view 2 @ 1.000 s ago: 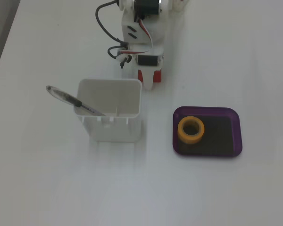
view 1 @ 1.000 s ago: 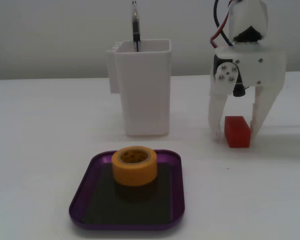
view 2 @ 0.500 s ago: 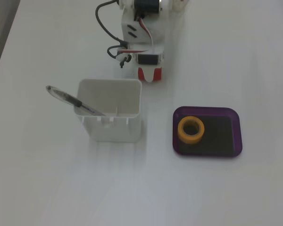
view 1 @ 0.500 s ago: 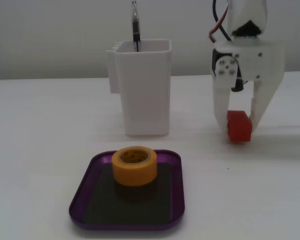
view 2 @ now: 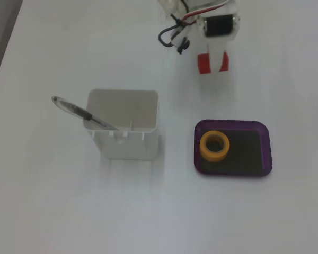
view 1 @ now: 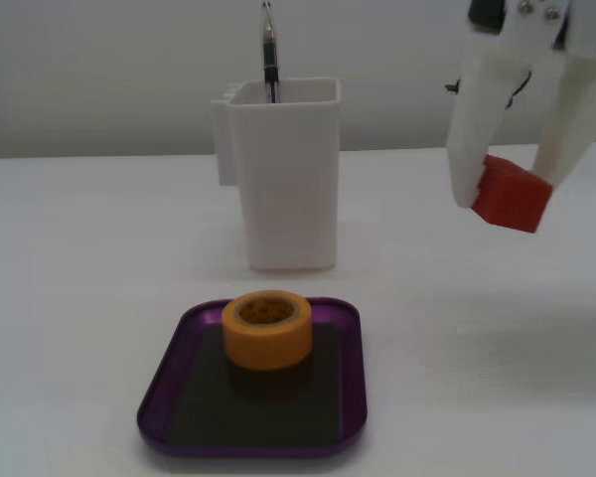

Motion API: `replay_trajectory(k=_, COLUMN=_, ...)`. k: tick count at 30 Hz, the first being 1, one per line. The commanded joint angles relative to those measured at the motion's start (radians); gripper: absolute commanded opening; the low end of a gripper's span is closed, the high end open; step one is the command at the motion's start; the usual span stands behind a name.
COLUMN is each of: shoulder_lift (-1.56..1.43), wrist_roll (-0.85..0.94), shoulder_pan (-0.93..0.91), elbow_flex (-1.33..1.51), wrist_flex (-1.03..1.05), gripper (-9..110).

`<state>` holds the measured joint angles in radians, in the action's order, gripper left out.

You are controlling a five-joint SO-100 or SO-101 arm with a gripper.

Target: Pick up the red cube and place it in the box.

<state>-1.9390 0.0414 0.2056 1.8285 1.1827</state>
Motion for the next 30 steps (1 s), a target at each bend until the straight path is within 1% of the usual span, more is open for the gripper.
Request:
replay_trajectory(k=1, shoulder_lift=-0.052, wrist_roll=-0.054, shoulder_pan=0.084, elbow_flex=-0.040, wrist_flex=-0.002, gripper=-1)
replay_trajectory(k=6, shoulder_lift=-0.051, wrist_roll=-0.087, shoulder_pan=0.158, elbow_flex=-0.043, wrist_flex=-0.012, gripper=-1)
replay_trajectory(k=11, shoulder_lift=-0.037, wrist_roll=-0.089, shoulder_pan=0.192, elbow_flex=-0.041, wrist_flex=-0.135, gripper=-1)
replay_trajectory(k=14, shoulder_lift=0.037, wrist_roll=-0.091, shoulder_pan=0.190, elbow_flex=-0.069, wrist_flex=-0.172, gripper=-1)
replay_trajectory(k=19, shoulder_lift=0.233, wrist_roll=-0.166, shoulder_pan=0.186, elbow_flex=-0.268, wrist_flex=-0.166, gripper=-1)
replay_trajectory(k=28, shoulder_lift=0.569, wrist_roll=-0.160, shoulder_pan=0.181, elbow_flex=-0.632, wrist_flex=-0.166, gripper=-1)
replay_trajectory(k=30, shoulder_lift=0.635, wrist_roll=-0.163, shoulder_pan=0.141, elbow_flex=-0.693, wrist_flex=-0.166, gripper=-1)
